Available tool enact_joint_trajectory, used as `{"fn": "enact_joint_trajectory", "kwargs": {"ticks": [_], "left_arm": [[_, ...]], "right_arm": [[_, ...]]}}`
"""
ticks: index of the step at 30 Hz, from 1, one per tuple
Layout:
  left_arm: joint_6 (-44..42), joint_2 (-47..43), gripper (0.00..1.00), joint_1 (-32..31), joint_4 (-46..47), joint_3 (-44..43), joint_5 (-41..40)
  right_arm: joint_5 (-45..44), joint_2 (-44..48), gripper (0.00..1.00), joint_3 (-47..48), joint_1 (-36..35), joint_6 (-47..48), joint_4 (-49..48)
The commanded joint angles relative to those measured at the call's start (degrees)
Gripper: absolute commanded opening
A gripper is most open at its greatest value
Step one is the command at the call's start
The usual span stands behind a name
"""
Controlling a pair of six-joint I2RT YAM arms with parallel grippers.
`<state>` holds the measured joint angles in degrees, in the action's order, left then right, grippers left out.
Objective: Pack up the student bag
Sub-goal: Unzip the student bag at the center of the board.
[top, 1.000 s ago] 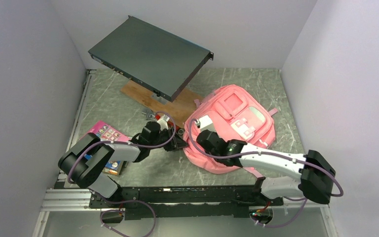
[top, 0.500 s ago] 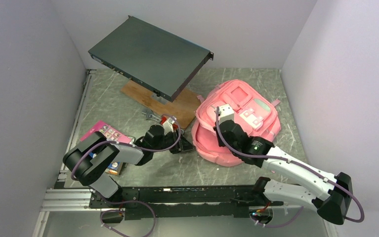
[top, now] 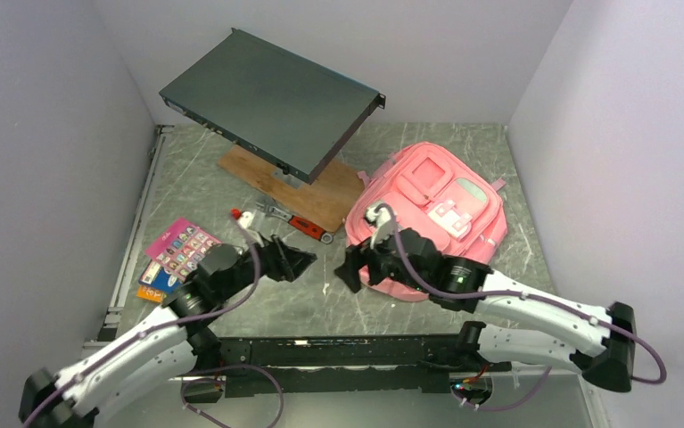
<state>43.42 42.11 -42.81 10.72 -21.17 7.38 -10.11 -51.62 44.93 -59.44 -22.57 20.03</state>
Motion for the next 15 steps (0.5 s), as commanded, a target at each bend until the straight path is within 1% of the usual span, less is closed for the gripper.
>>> {"fn": "enact_joint_trajectory", "kwargs": {"ticks": [1,3,4,6,7,9,12,13,15], "left_arm": [[-10.1,-14.8,0.77,-0.1,-23.5,-5.5,-11.9],[-13.0,-19.6,0.82,0.0,-31.8,-10.1,-16.2],[-14.4,-21.4,0.86,-0.1,-37.5,-12.9,-18.9],[-16.3,-24.0,0.94,0.0,-45.1,-18.4,-24.1],[-17.1,-24.9,0.96,0.0,-48.0,-20.8,-25.9],[-18.4,-26.0,0.96,0.0,-52.9,-26.1,-28.9],[-19.3,-26.7,0.98,0.0,-58.5,-32.6,-32.6],[-19.4,-26.8,0.99,0.0,-60.0,-34.6,-33.6],[-20.6,-26.9,0.99,0.0,-61.9,-38.0,-34.1]], "right_arm": [[4.5,-7.2,0.87,2.0,-5.6,-7.0,-18.4],[7.8,-12.3,0.87,2.2,-5.8,-10.9,-25.7],[9.1,-14.8,0.87,2.7,-5.9,-12.9,-29.0],[9.6,-20.1,0.87,4.6,-6.5,-16.2,-33.4],[8.0,-22.4,0.87,5.8,-7.0,-18.1,-35.1],[3.3,-26.7,0.87,8.7,-8.4,-22.5,-36.5],[-1.3,-32.5,0.85,10.6,-9.0,-34.2,-37.1],[-1.7,-33.9,0.85,10.1,-9.1,-37.4,-39.2],[-1.8,-36.5,0.85,6.7,-9.2,-43.3,-47.3]]}}
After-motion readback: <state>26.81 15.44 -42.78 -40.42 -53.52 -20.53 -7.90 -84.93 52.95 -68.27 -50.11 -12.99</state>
